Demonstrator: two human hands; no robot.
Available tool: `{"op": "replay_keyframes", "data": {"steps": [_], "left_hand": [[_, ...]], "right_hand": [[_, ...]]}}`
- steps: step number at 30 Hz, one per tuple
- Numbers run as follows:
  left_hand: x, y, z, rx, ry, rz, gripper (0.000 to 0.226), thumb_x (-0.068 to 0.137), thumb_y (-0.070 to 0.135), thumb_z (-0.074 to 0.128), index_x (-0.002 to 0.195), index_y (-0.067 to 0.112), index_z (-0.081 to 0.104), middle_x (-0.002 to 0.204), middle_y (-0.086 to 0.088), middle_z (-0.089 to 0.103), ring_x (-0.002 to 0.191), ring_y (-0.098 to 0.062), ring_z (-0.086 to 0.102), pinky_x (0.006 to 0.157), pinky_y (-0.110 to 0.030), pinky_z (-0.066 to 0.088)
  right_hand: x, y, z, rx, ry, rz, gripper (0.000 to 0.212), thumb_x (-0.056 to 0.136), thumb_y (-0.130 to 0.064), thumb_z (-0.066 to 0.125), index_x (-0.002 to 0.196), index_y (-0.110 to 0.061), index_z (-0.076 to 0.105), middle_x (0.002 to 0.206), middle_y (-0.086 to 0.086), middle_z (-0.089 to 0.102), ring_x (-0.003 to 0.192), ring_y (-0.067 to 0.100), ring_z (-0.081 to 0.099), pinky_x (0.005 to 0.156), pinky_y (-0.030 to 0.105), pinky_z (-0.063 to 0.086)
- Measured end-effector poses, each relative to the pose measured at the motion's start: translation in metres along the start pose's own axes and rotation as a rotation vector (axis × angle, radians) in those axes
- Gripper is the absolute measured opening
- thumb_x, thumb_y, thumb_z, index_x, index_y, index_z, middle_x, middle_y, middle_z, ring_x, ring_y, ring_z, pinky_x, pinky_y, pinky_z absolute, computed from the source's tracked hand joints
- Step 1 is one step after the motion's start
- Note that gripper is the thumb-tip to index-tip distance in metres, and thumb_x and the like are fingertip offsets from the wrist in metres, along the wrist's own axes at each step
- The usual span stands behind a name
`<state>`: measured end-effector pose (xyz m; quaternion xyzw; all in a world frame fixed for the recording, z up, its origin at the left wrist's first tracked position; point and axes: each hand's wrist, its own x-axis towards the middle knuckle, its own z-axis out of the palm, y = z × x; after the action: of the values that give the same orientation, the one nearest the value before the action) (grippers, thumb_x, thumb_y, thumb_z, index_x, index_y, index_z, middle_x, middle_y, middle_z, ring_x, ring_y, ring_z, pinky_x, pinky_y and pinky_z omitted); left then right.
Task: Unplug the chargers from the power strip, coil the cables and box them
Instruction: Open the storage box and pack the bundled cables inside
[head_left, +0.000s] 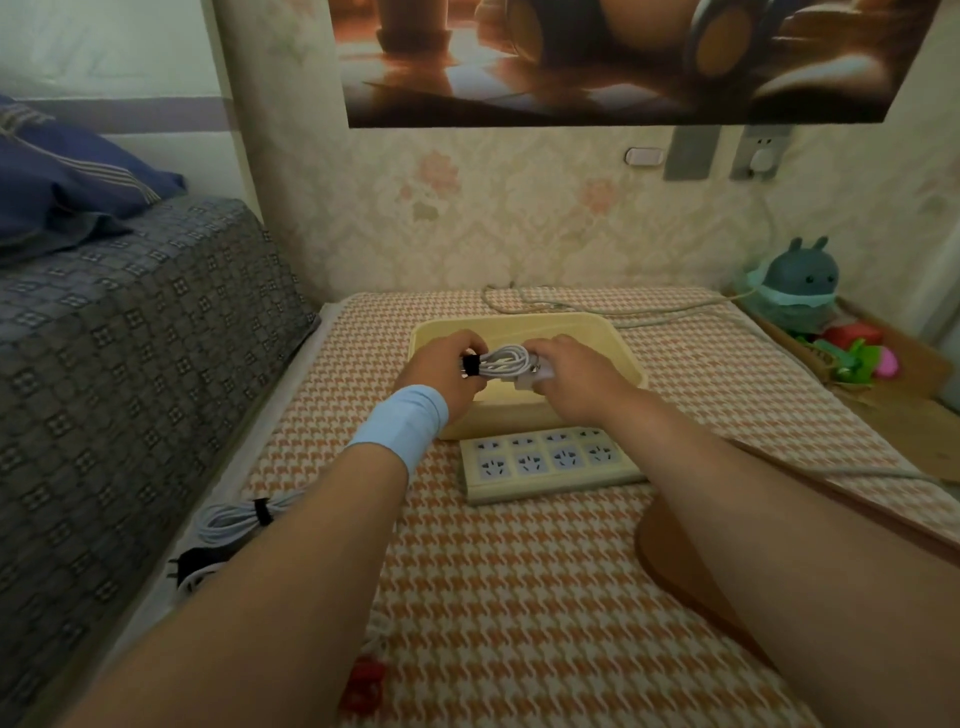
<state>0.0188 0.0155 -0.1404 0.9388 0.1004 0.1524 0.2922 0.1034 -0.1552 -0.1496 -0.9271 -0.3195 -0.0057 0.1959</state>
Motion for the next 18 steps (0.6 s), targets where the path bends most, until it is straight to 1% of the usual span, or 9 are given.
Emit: {"op": "replay_keyframes", "data": {"steps": [3,6,7,9,11,12,15,17,18], "left_hand": [[0.01,-0.011,0.011,0.051,-0.016,-0.042,0.024,0.089,0.016,0.066,0.109,0.027,0.06,0.112,-0.004,0.067,0.094,-0.026,0.063,0.082,-0.038,0.055],[0.017,-0.015,0.017,0.175,-0.126,-0.093,0.02,0.093,0.025,0.058,0.112,0.031,0.057,0.11,-0.002,0.068,0.088,-0.025,0.063,0.079,-0.037,0.055],[0.018,-0.015,0.017,0.227,-0.162,-0.093,0.022,0.094,0.027,0.054,0.116,0.031,0.058,0.113,-0.002,0.067,0.09,-0.024,0.062,0.08,-0.037,0.055],[0.018,-0.017,0.018,0.311,-0.206,-0.082,0.03,0.095,0.032,0.046,0.121,0.033,0.062,0.121,0.0,0.065,0.1,-0.025,0.061,0.085,-0.037,0.054],[0.015,-0.018,0.019,0.389,-0.23,-0.07,0.038,0.094,0.04,0.038,0.118,0.037,0.067,0.125,0.003,0.063,0.112,-0.026,0.053,0.09,-0.038,0.049],[0.014,-0.019,0.02,0.428,-0.235,-0.064,0.04,0.093,0.042,0.035,0.114,0.038,0.069,0.125,0.003,0.061,0.116,-0.027,0.048,0.091,-0.038,0.046],[0.009,-0.019,0.021,0.461,-0.245,-0.046,0.044,0.092,0.048,0.031,0.112,0.037,0.069,0.12,0.0,0.058,0.108,-0.026,0.047,0.085,-0.036,0.045],[0.006,-0.018,0.018,0.456,-0.276,-0.012,0.045,0.096,0.049,0.031,0.117,0.033,0.067,0.121,-0.003,0.062,0.1,-0.025,0.05,0.083,-0.034,0.047],[0.004,-0.017,0.015,0.448,-0.289,-0.003,0.045,0.097,0.05,0.033,0.123,0.031,0.064,0.128,-0.003,0.061,0.103,-0.024,0.052,0.086,-0.035,0.047]], "right_hand": [[0.011,0.002,0.011,0.084,-0.083,0.024,0.051,0.099,-0.011,0.049,0.148,-0.023,0.044,0.134,0.013,0.045,0.112,0.036,0.055,0.092,0.039,0.046],[0.015,0.001,0.016,0.072,-0.174,0.06,0.042,0.101,-0.021,0.042,0.142,-0.02,0.052,0.131,0.012,0.053,0.095,0.029,0.058,0.075,0.035,0.047],[0.016,0.0,0.017,0.045,-0.208,0.062,0.039,0.103,-0.026,0.039,0.137,-0.02,0.056,0.129,0.011,0.058,0.093,0.026,0.059,0.075,0.036,0.049],[0.014,-0.003,0.017,-0.014,-0.255,0.063,0.041,0.105,-0.034,0.033,0.133,-0.021,0.06,0.133,0.007,0.061,0.104,0.025,0.058,0.086,0.038,0.048],[0.009,-0.007,0.015,-0.051,-0.262,0.066,0.045,0.104,-0.037,0.031,0.134,-0.024,0.061,0.14,0.003,0.058,0.119,0.025,0.055,0.099,0.041,0.046],[0.006,-0.008,0.015,-0.073,-0.257,0.066,0.046,0.104,-0.039,0.029,0.134,-0.025,0.061,0.141,0.002,0.058,0.121,0.026,0.055,0.102,0.043,0.046],[0.0,-0.012,0.015,-0.109,-0.219,0.051,0.047,0.104,-0.039,0.027,0.13,-0.026,0.063,0.135,0.003,0.062,0.117,0.027,0.057,0.101,0.044,0.043],[-0.004,-0.014,0.015,-0.123,-0.219,0.033,0.048,0.104,-0.037,0.025,0.125,-0.022,0.065,0.127,0.006,0.065,0.108,0.027,0.059,0.092,0.042,0.041],[-0.006,-0.014,0.014,-0.147,-0.234,0.03,0.049,0.105,-0.036,0.023,0.125,-0.02,0.065,0.124,0.007,0.066,0.105,0.028,0.059,0.09,0.043,0.039]]}}
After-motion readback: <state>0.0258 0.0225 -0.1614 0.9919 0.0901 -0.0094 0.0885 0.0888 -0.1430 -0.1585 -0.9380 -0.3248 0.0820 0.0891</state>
